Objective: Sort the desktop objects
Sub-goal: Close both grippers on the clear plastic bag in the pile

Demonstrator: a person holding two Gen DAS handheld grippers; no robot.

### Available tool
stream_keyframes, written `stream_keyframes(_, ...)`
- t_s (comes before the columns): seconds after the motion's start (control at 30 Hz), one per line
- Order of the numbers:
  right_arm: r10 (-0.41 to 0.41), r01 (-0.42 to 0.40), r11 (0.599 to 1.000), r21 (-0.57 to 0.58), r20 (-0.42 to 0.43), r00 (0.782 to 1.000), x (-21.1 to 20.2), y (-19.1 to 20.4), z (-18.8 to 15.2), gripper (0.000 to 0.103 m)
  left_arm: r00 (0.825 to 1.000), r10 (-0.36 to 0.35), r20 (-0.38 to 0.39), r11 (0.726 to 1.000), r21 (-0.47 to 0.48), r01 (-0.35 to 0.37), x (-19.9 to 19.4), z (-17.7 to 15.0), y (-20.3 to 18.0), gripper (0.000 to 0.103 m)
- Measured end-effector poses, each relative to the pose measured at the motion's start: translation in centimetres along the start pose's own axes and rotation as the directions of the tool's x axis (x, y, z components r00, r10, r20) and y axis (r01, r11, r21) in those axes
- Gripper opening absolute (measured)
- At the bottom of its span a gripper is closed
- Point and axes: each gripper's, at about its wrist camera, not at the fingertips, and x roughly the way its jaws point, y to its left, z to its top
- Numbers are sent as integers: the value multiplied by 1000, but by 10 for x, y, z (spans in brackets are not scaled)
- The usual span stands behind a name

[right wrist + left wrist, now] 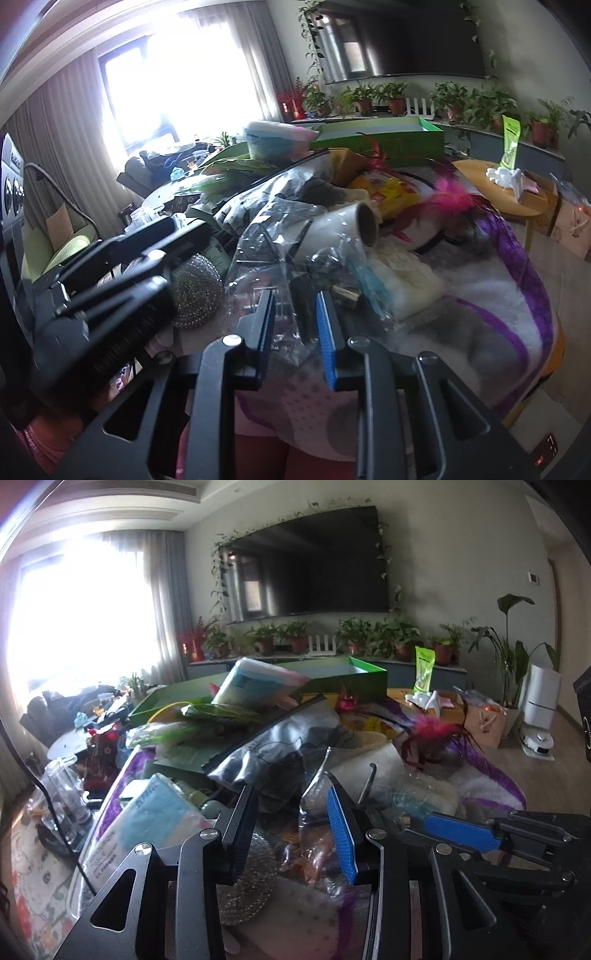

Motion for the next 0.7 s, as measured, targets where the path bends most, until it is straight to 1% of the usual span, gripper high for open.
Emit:
stream_keyframes(0.07,-9,9,1000,-2,-1,1000,4,0,1,25,1000,-1,-11,1000,2,1,4,0,0,40)
stream_keyframes(0.27,-3,3,1000,10,-16,1000,11,-6,3,25,1000,-19,-25,1000,16,19,14,1,-4,40)
stream_keyframes(0.4,32,-31,999,38,-30,999,12,-14,1,25,998,-55,-30,998,32,56,18,1,-6,40)
stream_keyframes(0.7,46,-44,999,31,-62,997,22,-13,-3,25,995,-57,-82,998,15,58,34,-6,-1,40)
